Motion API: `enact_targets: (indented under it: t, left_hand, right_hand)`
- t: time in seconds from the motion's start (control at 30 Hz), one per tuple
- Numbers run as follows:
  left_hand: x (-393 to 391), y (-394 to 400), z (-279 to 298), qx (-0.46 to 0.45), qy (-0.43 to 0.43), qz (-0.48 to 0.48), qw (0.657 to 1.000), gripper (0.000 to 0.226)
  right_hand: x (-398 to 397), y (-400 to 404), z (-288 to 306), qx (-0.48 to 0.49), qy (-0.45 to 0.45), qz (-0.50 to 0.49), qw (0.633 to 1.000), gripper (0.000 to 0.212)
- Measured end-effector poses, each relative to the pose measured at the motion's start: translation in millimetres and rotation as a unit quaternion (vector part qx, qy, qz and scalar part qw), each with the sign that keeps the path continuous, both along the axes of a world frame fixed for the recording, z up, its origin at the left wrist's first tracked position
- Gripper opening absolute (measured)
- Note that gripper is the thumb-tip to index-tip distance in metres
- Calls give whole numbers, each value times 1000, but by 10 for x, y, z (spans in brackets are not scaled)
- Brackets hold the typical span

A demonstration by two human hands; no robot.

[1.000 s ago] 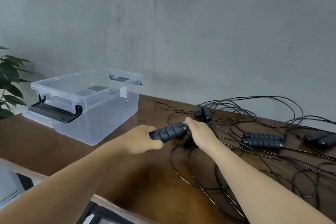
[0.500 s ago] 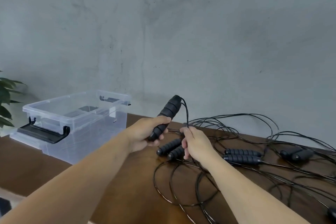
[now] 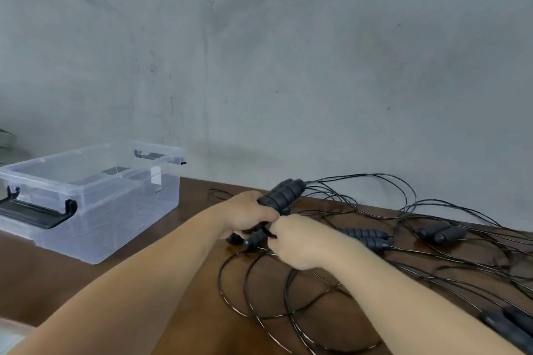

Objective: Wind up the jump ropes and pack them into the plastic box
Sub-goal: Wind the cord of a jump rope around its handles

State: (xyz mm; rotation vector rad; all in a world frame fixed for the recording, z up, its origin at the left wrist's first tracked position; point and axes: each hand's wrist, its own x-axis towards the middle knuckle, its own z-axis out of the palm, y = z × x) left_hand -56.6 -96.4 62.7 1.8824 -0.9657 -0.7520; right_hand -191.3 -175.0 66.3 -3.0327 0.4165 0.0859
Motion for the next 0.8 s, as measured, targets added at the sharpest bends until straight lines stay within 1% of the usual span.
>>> enact_targets:
  t: [0.1, 0.2, 0.27, 0.33, 0.4, 0.47, 0.5, 0.57, 0.63, 0.67, 0.73, 0.77, 0.8]
  left_hand:
    - [114, 67, -63, 45, -75, -2, 996, 34]
    - [97, 109, -46, 73, -114, -47, 990, 32]
    - [-16, 84, 28, 92, -166, -77, 979, 33]
    - [-156, 45, 80, 123, -223, -122, 959, 36]
    - [-266, 8, 104, 141, -263, -162, 941, 35]
    - [-345, 6, 171, 134, -277, -186, 933, 32]
    - [-362, 20, 211, 120, -266, -192, 937, 30]
    - [-347, 47, 274, 82, -229, -195, 950, 27]
    - [-301, 75, 286, 67, -188, -203, 959, 27]
    - [-287, 85, 277, 63, -161, -215, 961, 28]
    - [-282, 95, 280, 29, -76, -256, 963, 27]
    - [-274, 92, 288, 6, -33, -271, 962, 25]
    - [-260, 87, 299, -11, 2, -280, 960, 24]
  right_hand:
    - [-190, -166, 330, 16, -49, 14, 999, 22]
    - [-278, -330, 644, 76, -68, 14, 995, 12]
    - [-260, -447, 777, 122, -88, 9, 989, 6]
    - [-201, -563, 835, 178, -104, 7, 979, 7]
    - [-128, -647, 813, 216, -90, 6, 972, 11]
    - [-72, -710, 738, 266, -71, 0, 961, 10]
    - [-57, -743, 689, 307, -69, -5, 949, 11]
    - [-60, -839, 591, 413, -95, -29, 905, 19]
    - [-77, -922, 456, 521, -121, -45, 844, 20]
    - [-83, -943, 377, 572, -128, -40, 809, 16]
    - [-69, -957, 222, 662, -150, -26, 734, 4]
    - [-50, -964, 142, 693, -169, -22, 700, 10]
    - [-26, -974, 69, 713, -186, -22, 675, 20]
